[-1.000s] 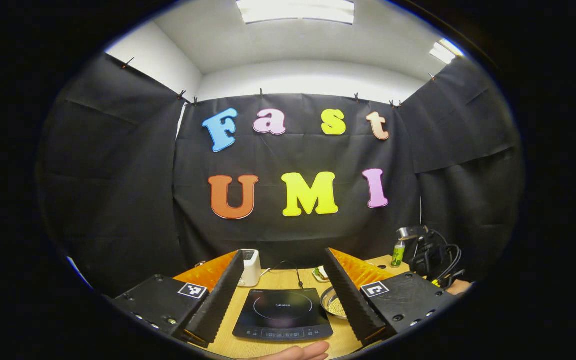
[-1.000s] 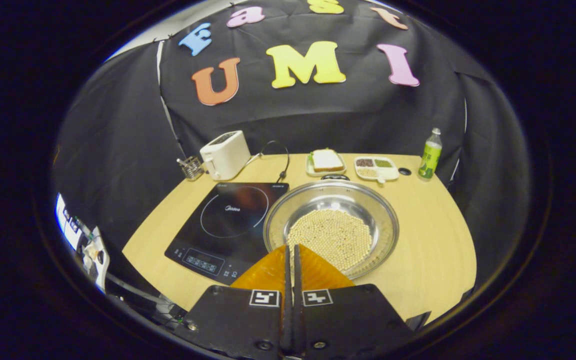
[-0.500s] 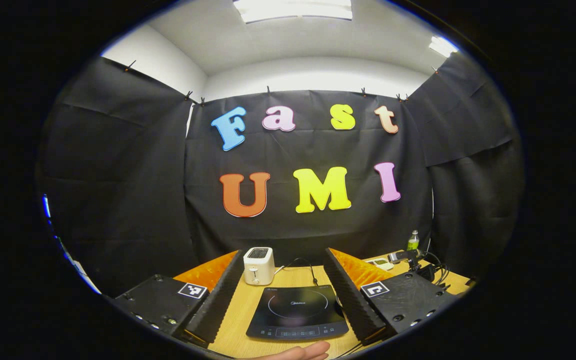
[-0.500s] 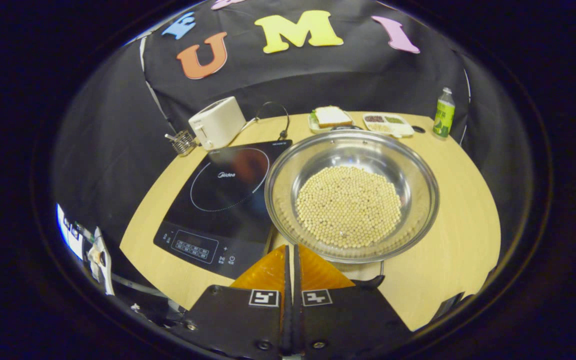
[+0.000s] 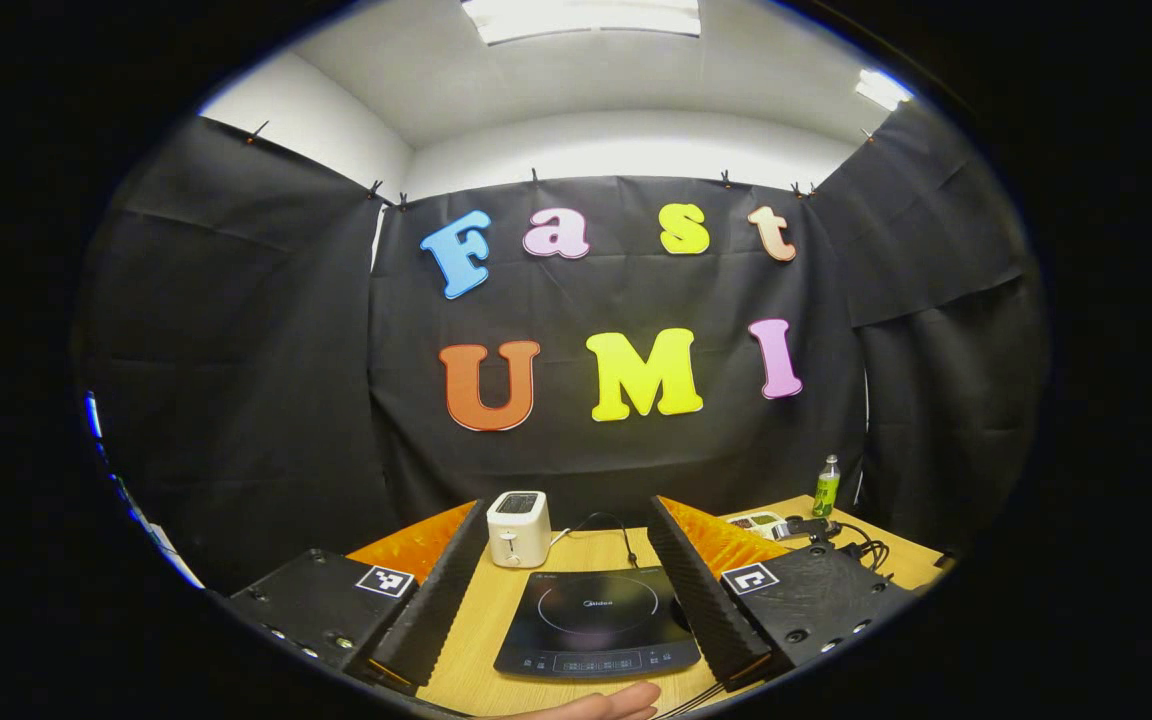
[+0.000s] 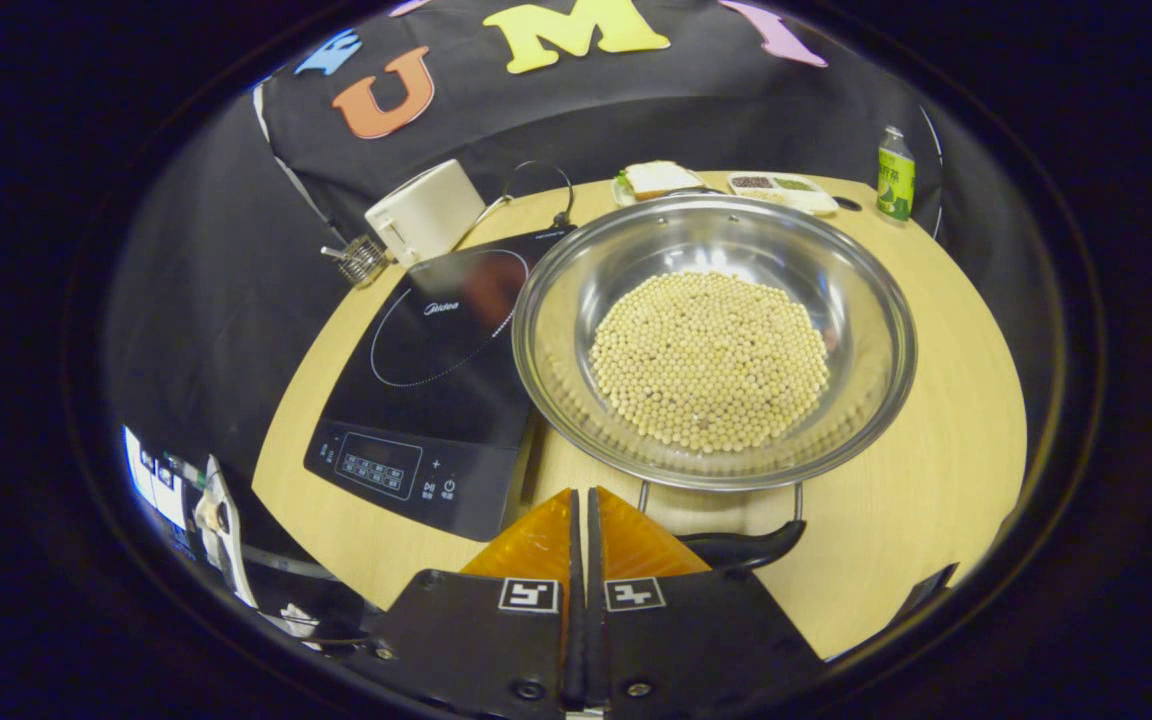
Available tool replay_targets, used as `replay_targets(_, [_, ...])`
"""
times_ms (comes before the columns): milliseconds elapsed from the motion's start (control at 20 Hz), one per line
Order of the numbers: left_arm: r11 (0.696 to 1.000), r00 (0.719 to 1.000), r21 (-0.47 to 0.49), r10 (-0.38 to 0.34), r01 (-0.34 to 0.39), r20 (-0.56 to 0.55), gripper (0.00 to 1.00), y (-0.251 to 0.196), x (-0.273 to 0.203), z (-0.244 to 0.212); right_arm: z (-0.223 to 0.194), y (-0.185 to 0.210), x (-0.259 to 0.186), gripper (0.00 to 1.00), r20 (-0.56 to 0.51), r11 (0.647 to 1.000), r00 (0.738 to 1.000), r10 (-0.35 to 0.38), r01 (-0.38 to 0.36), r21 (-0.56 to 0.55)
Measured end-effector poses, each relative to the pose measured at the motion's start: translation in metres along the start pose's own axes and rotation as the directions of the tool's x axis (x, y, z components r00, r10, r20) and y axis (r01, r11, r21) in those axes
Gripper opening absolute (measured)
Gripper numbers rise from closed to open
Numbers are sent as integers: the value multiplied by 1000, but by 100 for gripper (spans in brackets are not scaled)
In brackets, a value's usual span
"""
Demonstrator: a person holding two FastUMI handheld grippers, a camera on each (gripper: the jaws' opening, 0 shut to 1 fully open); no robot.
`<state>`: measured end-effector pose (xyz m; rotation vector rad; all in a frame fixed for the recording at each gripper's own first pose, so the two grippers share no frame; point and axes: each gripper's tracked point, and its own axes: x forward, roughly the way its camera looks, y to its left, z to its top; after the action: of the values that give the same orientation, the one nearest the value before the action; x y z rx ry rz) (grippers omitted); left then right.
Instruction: First push the handle of the pot to place it horizontally, then grasp the pot with both hands and set it on the induction cooktop.
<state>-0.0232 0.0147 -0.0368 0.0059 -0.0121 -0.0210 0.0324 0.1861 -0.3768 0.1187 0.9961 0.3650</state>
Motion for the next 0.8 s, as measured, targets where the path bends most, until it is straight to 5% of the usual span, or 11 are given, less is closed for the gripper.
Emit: replay_targets(800, [1000,1000,4,-20,20,1,95,-8,0,-6,6,-58,-13,4,23,996,995,-93,93,4])
